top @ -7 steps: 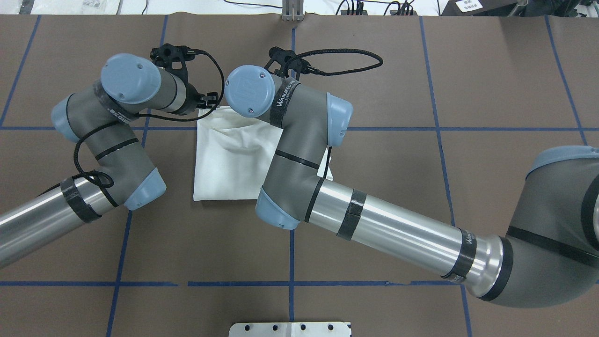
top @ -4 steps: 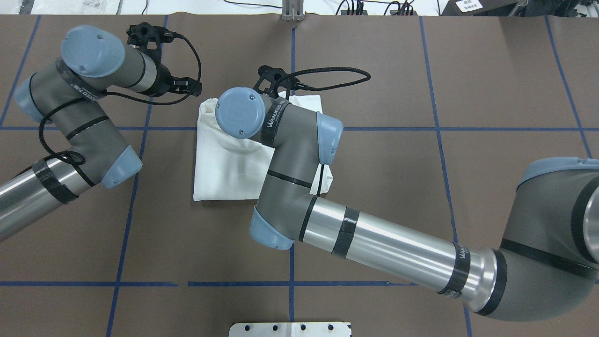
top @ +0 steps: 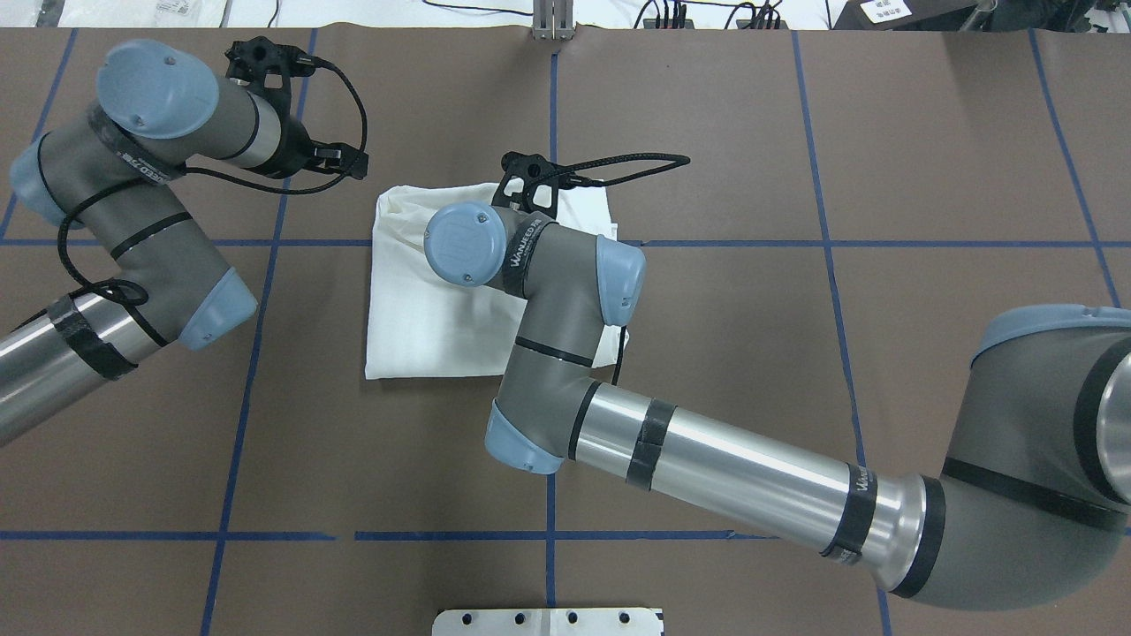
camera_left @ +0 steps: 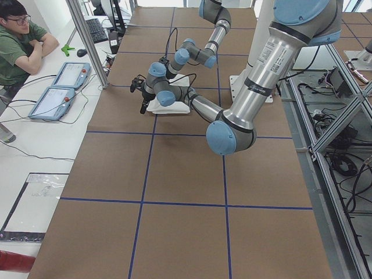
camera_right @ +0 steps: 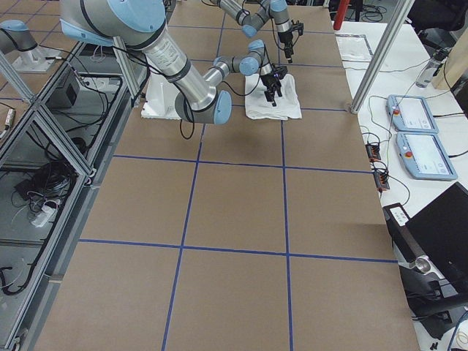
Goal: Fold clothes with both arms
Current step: 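Raise both grippers away from the folded shirt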
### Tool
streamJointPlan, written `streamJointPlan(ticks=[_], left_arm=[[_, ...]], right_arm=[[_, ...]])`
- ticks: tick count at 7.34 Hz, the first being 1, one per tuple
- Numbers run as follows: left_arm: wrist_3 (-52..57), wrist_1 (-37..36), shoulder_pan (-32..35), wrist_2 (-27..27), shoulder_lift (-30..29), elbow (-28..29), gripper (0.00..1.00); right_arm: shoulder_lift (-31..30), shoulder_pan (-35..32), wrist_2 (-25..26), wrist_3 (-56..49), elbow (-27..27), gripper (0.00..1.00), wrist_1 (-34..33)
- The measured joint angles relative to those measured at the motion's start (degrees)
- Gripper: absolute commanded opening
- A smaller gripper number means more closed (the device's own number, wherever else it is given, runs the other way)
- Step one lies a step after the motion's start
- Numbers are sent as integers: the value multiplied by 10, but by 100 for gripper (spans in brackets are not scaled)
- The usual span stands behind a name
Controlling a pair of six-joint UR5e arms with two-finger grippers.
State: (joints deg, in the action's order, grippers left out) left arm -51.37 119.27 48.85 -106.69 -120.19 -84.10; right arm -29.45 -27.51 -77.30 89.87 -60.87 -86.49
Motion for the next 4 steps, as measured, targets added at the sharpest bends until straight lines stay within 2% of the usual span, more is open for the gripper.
streamJointPlan(ticks=[4], left_arm=[[-16,0,-2,1,2,-2,100]], right_arm=[[0,-89,11,-90,85,100,-1]])
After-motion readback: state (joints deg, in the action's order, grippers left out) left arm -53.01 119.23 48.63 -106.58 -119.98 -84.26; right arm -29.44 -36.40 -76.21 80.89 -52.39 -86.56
